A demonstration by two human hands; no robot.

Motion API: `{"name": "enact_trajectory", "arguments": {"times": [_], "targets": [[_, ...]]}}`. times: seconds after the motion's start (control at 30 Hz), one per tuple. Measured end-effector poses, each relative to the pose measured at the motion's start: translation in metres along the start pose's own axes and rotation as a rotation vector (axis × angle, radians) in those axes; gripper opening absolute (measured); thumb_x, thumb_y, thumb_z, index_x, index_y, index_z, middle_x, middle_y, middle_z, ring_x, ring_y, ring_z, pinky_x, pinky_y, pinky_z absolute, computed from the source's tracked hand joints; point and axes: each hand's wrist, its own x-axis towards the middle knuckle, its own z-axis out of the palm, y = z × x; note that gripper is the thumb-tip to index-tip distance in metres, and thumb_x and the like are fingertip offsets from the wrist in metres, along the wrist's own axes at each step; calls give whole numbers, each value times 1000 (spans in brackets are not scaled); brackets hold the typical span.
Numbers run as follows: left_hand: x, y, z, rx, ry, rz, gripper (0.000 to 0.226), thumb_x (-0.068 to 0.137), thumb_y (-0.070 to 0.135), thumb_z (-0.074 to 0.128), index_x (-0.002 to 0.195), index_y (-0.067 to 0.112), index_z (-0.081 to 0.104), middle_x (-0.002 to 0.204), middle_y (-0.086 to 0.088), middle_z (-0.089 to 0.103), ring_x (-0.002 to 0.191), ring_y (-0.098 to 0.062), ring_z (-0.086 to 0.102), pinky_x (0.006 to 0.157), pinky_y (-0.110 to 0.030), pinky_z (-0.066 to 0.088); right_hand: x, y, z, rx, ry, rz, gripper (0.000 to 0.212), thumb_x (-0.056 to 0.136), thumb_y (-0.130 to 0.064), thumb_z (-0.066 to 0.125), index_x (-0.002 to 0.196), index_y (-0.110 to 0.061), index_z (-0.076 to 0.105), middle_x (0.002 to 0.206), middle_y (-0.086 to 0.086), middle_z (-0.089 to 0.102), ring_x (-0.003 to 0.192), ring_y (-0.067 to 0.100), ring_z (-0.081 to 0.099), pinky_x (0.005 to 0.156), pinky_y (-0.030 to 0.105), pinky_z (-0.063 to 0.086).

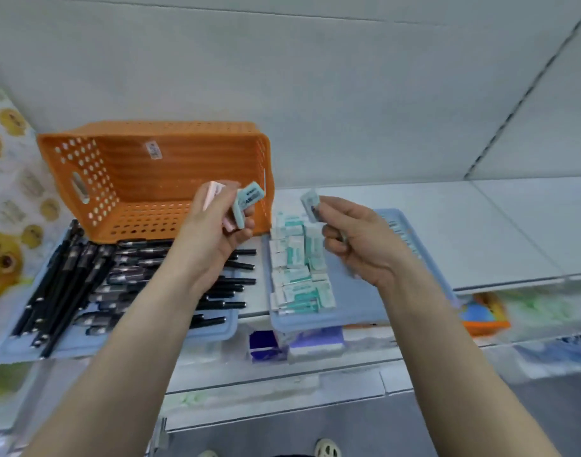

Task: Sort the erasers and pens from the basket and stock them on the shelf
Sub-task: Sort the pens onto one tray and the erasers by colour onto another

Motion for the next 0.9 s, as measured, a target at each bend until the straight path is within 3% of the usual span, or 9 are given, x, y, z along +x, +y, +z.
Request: {"name": "enact_trajectory", "arguments": {"times": [0.17, 0.37, 0.57, 0.63, 0.67, 0.7, 0.77, 0.8, 0.9], "targets": [[-7, -28, 57, 58, -47, -11, 11, 98, 27, 53, 104, 19, 53, 85, -9, 62, 62, -11, 61, 52, -16, 51, -33, -32, -98, -672, 320, -197, 8, 84, -13, 74, 92, -16, 74, 59, -12, 57, 47, 4, 41, 45, 17, 35], [-22, -56, 106, 90, -124, -20, 11, 98, 27, 53, 104, 18, 54, 81, -10, 64, 60, -14, 60, 52, -20, 52, -68, -37, -147, -1105, 100, -8, 8, 75, -15, 82, 79, -19, 76, 60, -20, 63, 57, -2, 52, 50, 8, 35], [-34, -76, 135, 112, -141, -35, 10, 98, 28, 54, 102, 19, 57, 83, -9, 66, 65, -17, 61, 57, -23, 54, -71, -18, -166, -1288, 243, -121, 13, 71, -23, 82, 73, -22, 70, 77, -6, 67, 75, 10, 59, 58, 22, 40], [-36, -80, 140, 120, -121, -33, 10, 98, 28, 54, 102, 20, 58, 84, -8, 67, 65, -16, 62, 57, -22, 54, -69, -18, -167, -1238, 266, -173, 14, 78, -28, 78, 79, -21, 66, 80, -4, 63, 70, 10, 55, 57, 22, 38], [-37, -81, 141, 122, -109, -33, 10, 98, 28, 54, 102, 20, 58, 83, -8, 67, 65, -16, 62, 57, -22, 54, -68, -22, -168, -1089, 270, -155, 11, 84, -27, 72, 84, -19, 65, 83, -2, 61, 71, 11, 53, 59, 22, 40], [-38, -83, 142, 120, -99, -34, 11, 98, 28, 54, 102, 19, 58, 83, -8, 67, 65, -16, 62, 57, -22, 54, -67, -28, -166, -853, 256, -97, 5, 91, -22, 63, 90, -17, 64, 88, 1, 60, 76, 14, 54, 64, 23, 45], [-40, -85, 144, 111, -85, -35, 11, 98, 27, 55, 103, 18, 58, 83, -8, 67, 66, -16, 63, 56, -21, 54, -66, -39, -165, -353, 170, 43, 20, 96, -1, 47, 100, -9, 64, 101, 11, 60, 90, 20, 59, 75, 26, 56], [-40, -86, 145, 106, -80, -35, 11, 97, 27, 55, 103, 18, 58, 83, -8, 67, 66, -16, 63, 56, -21, 54, -66, -42, -167, -222, 122, 65, 27, 95, 8, 42, 103, -6, 64, 106, 14, 60, 96, 21, 62, 80, 27, 58], [-41, -86, 143, 95, -64, -31, 12, 97, 27, 55, 104, 17, 58, 82, -9, 67, 67, -17, 63, 56, -21, 54, -63, -43, -170, -294, 54, -14, 32, 90, 17, 47, 109, -4, 65, 107, 11, 66, 97, 19, 67, 85, 26, 58]]}}
